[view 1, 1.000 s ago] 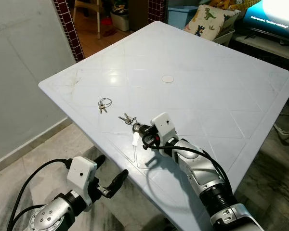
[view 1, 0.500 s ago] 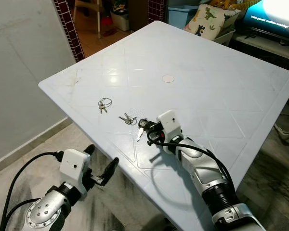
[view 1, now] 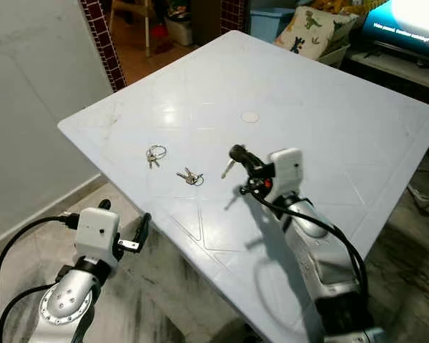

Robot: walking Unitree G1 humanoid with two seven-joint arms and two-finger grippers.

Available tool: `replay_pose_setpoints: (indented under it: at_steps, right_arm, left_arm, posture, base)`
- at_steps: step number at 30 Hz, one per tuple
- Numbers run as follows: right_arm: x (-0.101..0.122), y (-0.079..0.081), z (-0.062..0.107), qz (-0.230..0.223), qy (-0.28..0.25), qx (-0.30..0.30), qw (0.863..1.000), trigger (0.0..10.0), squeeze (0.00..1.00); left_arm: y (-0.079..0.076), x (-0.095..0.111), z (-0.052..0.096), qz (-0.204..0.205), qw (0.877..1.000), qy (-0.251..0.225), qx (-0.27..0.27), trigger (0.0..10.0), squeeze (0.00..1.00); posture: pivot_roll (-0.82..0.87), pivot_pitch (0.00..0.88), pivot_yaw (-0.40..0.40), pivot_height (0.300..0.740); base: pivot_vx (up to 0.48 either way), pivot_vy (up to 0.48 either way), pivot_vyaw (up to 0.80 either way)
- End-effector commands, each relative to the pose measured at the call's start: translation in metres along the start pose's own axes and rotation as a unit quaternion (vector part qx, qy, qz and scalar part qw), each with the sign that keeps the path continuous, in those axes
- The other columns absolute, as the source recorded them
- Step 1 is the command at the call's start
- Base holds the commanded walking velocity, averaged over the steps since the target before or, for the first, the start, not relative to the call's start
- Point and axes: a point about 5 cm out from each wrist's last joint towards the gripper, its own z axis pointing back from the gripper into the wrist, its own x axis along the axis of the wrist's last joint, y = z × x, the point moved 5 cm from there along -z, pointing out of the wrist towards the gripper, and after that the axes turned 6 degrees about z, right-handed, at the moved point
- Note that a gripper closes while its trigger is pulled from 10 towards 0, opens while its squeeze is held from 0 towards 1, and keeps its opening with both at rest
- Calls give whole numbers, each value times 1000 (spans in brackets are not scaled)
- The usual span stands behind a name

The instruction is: Hang keys on a hook

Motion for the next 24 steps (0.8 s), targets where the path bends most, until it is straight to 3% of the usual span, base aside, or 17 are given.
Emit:
replay_pose_setpoints:
  at_steps: [1,4,5,7,8,11,13,24]
  right_arm:
    - [12,-2,5,-5,-19,-12,1000,10000,0]
    - [18,2,10,6,-27,-6,1000,10000,0]
    - [20,7,11,59,-28,18,998,10000,0]
    - [21,6,11,75,-26,20,997,10000,0]
    - [20,-1,11,52,-23,9,998,10000,0]
    - [22,-5,14,54,-21,8,998,10000,0]
    - [25,-8,20,33,-21,10,999,10000,0]
    - [27,-6,34,28,-13,11,999,10000,0]
  left_arm:
    - [4,-3,-2,-18,1000,0,12,10000,0]
    - [1,-4,-5,-23,1000,-3,1,10000,0]
    - [1,-3,-8,-28,1000,-7,5,10000,0]
    - [1,-2,-9,-29,1000,-9,7,10000,0]
    - [0,-1,-10,-28,1000,-10,9,10000,0]
    - [5,1,-11,-39,999,-12,33,10000,0]
    - [10,2,-11,-58,997,-14,49,10000,0]
    - [22,-1,-12,-50,995,-16,90,10000,0]
  posture:
    - [63,107,28,740]
    - [51,104,28,740]
    - [47,107,30,740]
    - [47,107,30,740]
    - [41,110,33,740]
    - [39,110,34,740]
    - [38,110,34,740]
    - [24,119,32,740]
  base:
    - [0,0,0]
    - [0,0,0]
    - [0,0,0]
    - [0,0,0]
    - [0,0,0]
    - [0,0,0]
    - [0,0,0]
    - [0,0,0]
